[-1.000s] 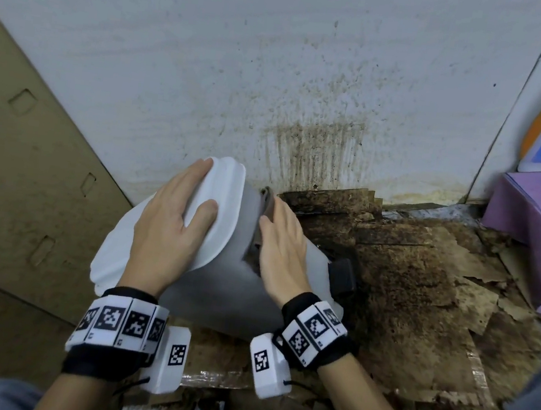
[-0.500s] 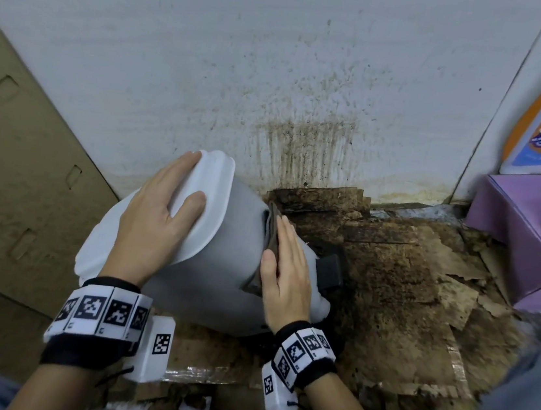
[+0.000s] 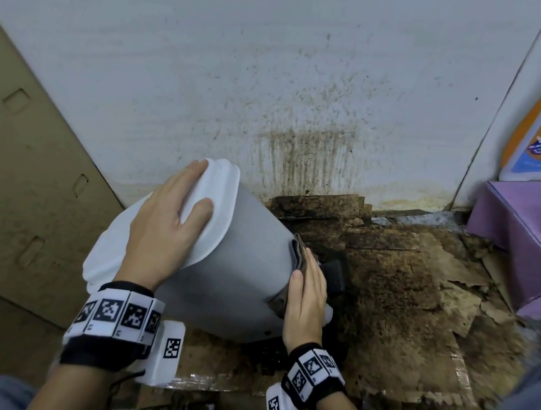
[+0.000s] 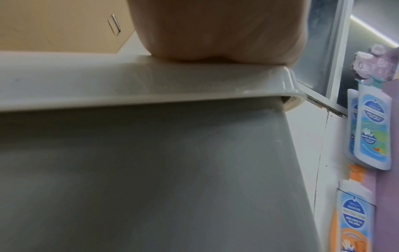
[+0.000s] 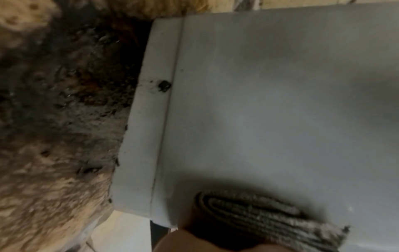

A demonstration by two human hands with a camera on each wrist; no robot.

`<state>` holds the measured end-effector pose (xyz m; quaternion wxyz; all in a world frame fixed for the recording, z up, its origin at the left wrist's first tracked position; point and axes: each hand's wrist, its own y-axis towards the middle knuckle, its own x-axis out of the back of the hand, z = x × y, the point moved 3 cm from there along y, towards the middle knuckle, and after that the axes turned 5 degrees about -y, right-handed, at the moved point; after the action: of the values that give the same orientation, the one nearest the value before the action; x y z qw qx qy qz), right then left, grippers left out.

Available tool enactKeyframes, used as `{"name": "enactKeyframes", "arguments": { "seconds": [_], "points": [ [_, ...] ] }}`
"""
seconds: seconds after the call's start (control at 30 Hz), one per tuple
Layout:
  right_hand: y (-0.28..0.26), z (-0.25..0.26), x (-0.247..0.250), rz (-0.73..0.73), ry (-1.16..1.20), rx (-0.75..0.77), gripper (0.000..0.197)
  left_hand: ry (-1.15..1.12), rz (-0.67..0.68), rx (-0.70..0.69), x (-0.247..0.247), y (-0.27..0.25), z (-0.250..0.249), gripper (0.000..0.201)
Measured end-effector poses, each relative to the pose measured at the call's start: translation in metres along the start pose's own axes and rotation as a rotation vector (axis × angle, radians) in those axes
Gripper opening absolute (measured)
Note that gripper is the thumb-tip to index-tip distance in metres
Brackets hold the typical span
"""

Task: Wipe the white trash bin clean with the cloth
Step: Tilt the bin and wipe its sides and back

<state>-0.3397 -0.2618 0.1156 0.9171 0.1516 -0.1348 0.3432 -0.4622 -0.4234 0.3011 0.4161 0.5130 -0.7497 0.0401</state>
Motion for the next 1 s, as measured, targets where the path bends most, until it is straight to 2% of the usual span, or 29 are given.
{"name": "enactKeyframes", "arguments": {
  "seconds": [0.1, 0.27, 0.47, 0.6, 0.7, 0.87, 1.0],
  "points": [
    [0.002, 0.011, -0.001, -0.036, 0.075, -0.076, 0.041, 0.02, 0.0, -0.007, -0.001, -0.001, -0.002, 0.062],
    [0.004, 0.037, 0.0, -0.068, 0.155, -0.155, 0.041, 0.02, -0.003, 0.003, -0.001, -0.001, -0.003, 0.065],
    [0.018, 0.077, 0.001, -0.084, 0.328, -0.116, 0.027, 0.039, 0.012, -0.002, -0.004, -0.002, -0.008, 0.066],
    [0.035, 0.114, 0.017, -0.016, 0.66, -0.168, 0.029, 0.047, 0.036, -0.013, -0.009, -0.002, -0.012, 0.067],
    [0.047, 0.136, 0.028, 0.095, 0.778, -0.182, 0.026, 0.059, 0.053, -0.03, -0.014, -0.002, -0.017, 0.069],
    [0.059, 0.152, 0.032, 0.24, 0.64, -0.085, 0.033, 0.071, 0.075, -0.066, -0.025, -0.002, -0.025, 0.069],
    [0.057, 0.152, 0.034, 0.296, 0.409, 0.071, 0.036, -0.136, 0.115, 0.005, -0.032, -0.002, -0.025, 0.061]
  ]
}}
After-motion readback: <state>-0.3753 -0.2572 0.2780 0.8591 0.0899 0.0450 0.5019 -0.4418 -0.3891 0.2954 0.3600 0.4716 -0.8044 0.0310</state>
